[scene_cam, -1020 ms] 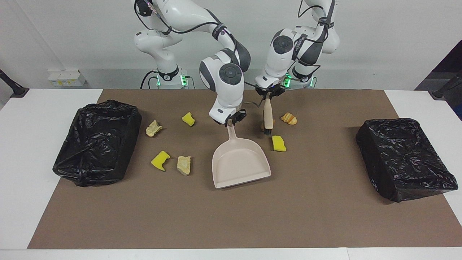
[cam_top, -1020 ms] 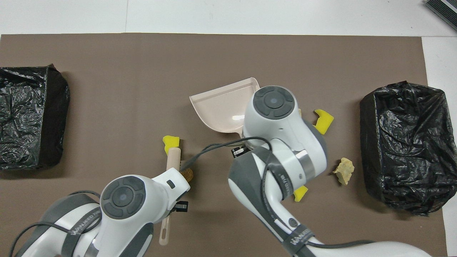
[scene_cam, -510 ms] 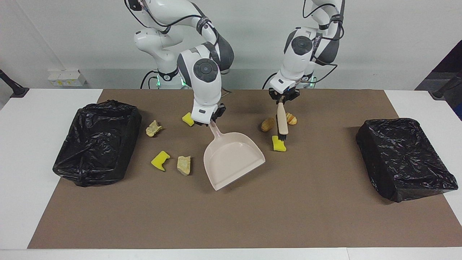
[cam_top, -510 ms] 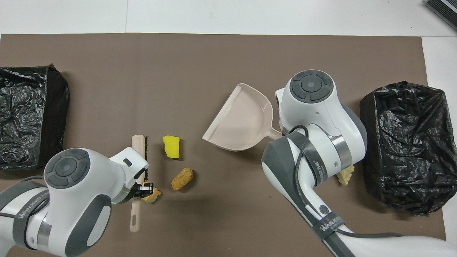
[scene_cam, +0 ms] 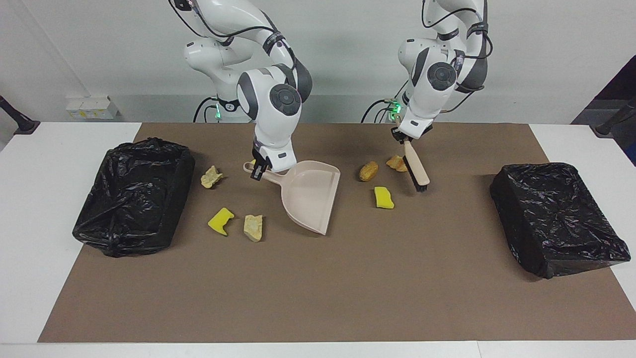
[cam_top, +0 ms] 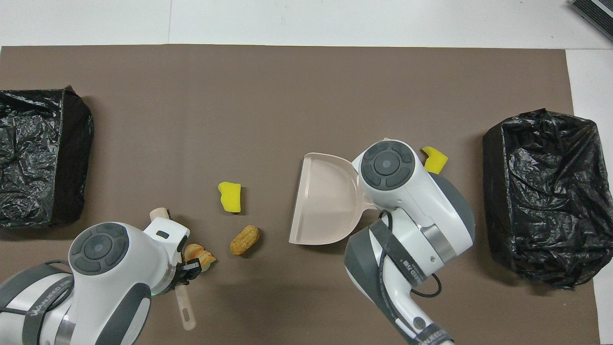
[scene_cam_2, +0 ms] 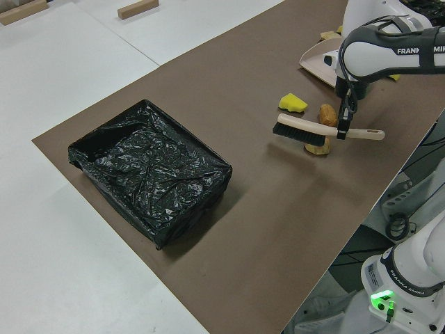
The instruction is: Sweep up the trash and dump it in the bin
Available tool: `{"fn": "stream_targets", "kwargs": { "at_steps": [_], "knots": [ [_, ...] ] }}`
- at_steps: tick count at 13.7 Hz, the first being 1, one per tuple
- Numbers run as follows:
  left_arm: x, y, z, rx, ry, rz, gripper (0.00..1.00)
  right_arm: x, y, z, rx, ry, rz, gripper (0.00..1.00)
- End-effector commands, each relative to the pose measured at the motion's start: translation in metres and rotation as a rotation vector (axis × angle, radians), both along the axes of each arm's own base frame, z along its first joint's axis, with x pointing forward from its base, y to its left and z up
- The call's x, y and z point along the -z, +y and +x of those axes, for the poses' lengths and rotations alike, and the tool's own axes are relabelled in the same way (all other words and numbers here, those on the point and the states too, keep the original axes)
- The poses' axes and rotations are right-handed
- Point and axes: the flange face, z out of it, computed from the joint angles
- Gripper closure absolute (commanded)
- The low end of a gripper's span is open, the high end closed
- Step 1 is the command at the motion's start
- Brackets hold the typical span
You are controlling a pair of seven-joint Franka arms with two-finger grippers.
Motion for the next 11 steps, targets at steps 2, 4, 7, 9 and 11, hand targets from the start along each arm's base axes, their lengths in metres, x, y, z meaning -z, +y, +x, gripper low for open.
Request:
{"fn": "stream_targets", "kwargs": {
  "at_steps": [2, 4, 7, 9, 11],
  "knots": [
    [0.021, 0.011, -0.024, -0.127, -0.003, 0.067, 1.00, 0.006, -0.003, -0.035, -0.087, -0.027, 0.013, 1.00],
    [0.029, 0.011, -0.024, -0.135, -0.003, 0.069, 1.00, 0.014, 0.012, -0.042, -0.130, -0.015, 0.020, 1.00],
    [0.046, -0.004, -0.016, -0.115, -0.002, 0.051, 1.00, 0.022, 0.026, -0.046, -0.178, -0.027, 0.039, 1.00],
    [0.045, -0.015, 0.002, -0.123, -0.052, -0.007, 1.00, 0.023, 0.026, -0.045, -0.187, -0.029, 0.033, 1.00],
    [0.048, -0.040, 0.005, -0.066, -0.036, -0.037, 1.00, 0.032, 0.027, -0.043, -0.190, -0.017, 0.027, 1.00]
  ]
}}
